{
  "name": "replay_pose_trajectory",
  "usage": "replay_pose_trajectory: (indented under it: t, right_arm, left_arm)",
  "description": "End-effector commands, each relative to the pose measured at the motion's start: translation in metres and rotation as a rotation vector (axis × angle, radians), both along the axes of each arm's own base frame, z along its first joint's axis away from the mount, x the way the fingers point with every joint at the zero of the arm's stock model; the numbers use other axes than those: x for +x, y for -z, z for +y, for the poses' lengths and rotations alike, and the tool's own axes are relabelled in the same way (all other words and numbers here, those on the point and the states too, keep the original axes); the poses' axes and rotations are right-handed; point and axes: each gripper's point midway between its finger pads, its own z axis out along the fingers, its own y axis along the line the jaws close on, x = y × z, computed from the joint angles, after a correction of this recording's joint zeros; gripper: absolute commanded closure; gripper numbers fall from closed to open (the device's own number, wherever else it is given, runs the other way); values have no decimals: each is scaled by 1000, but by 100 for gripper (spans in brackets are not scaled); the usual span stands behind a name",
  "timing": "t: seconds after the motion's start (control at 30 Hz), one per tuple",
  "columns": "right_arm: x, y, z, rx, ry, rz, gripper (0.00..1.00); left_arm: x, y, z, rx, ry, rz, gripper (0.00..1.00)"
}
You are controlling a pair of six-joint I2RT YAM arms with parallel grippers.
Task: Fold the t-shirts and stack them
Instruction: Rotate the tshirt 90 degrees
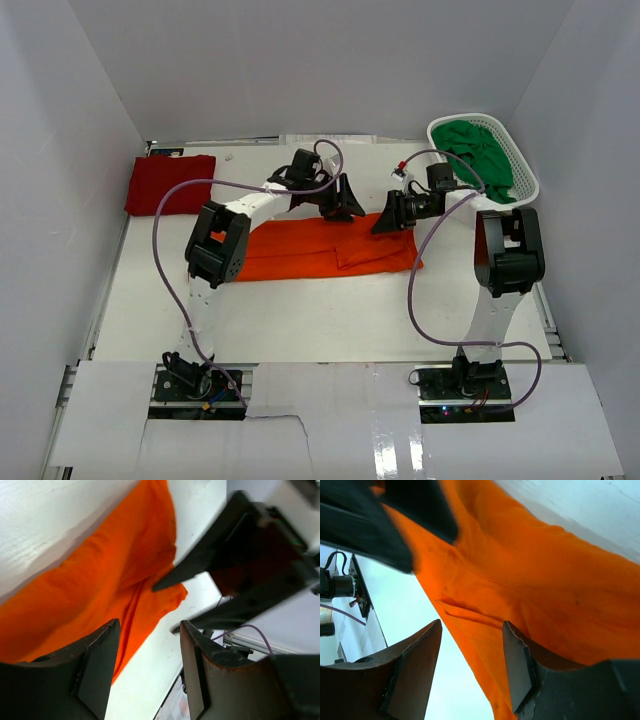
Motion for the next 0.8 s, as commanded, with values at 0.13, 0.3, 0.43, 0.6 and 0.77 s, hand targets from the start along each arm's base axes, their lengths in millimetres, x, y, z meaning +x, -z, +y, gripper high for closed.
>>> replay_pose_trajectory:
  t: [0.13,0.3,0.43,0.6,0.77]
  right_arm:
    - [3,2,3,29,-12,-8,42]
    - [10,19,4,23,-13,21,42]
    - [21,23,3,7,-2,15,42]
    - [22,31,2,-10,5,26,42]
    - [9,46,-4,-57,-9,113,43]
  left_arm:
    - [-15,21,-38,-83,95,76,39]
    - [-17,37,-44,-68,97,93,39]
    - [-12,51,-41,-26,79,86,39]
    - [-9,67,-30,74,48,59,39]
    - [-2,73,-22,150,21,47,39]
